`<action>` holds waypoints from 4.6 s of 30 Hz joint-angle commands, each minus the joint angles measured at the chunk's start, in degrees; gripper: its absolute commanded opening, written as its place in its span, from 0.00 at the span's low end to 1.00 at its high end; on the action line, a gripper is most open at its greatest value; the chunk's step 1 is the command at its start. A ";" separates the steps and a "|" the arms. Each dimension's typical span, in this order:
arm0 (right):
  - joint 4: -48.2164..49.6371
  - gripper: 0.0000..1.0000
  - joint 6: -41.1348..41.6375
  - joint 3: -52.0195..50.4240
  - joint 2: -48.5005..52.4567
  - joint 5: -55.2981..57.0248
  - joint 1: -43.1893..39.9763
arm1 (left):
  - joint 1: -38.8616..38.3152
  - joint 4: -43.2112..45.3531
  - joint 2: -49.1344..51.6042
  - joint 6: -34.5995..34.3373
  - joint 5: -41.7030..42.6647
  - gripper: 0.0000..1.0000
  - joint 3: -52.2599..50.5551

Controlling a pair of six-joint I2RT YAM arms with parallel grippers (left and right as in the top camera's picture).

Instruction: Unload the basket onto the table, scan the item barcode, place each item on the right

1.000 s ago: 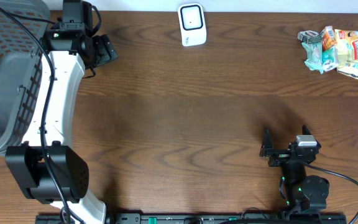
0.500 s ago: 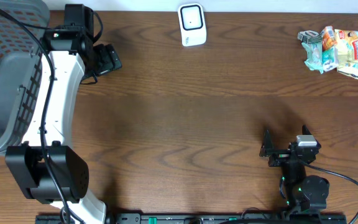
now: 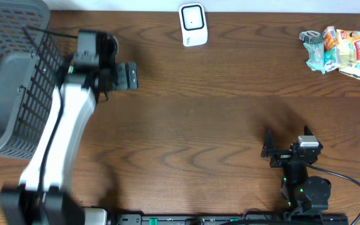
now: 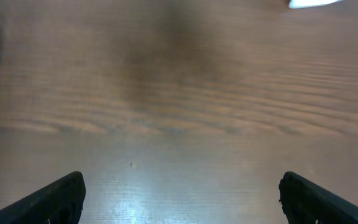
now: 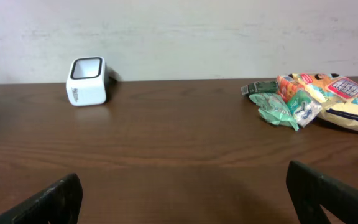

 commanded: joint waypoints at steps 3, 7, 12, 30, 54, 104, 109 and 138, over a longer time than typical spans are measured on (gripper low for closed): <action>0.04 0.99 0.74 -0.31 -0.35 0.28 -0.66 | 0.24 5.25 -16.94 6.21 2.19 0.98 -15.50; 0.02 0.99 0.74 -0.31 -0.35 0.28 -0.66 | 0.37 9.79 -31.58 6.25 2.14 0.98 -29.31; 0.02 0.99 0.74 -0.31 -0.35 0.26 -0.66 | 0.42 11.23 -47.67 6.23 2.05 0.98 -43.10; 0.02 0.99 0.74 -0.31 -0.35 0.26 -0.66 | 1.22 38.71 -72.08 3.26 0.83 0.98 -71.82; 0.02 0.99 0.74 -0.31 -0.35 0.26 -0.66 | 3.85 35.08 -85.00 1.88 0.81 0.98 -73.26; 0.02 0.99 0.74 -0.31 -0.35 0.26 -0.66 | 3.80 34.88 -85.59 3.56 -1.07 0.98 -73.24; 0.04 0.99 0.74 -0.31 -0.35 0.26 -0.66 | 3.80 34.97 -85.37 3.58 -1.07 0.98 -73.24; 0.02 0.99 0.74 -0.31 -0.35 0.28 -0.66 | 3.80 35.06 -85.37 3.58 -1.07 0.98 -73.24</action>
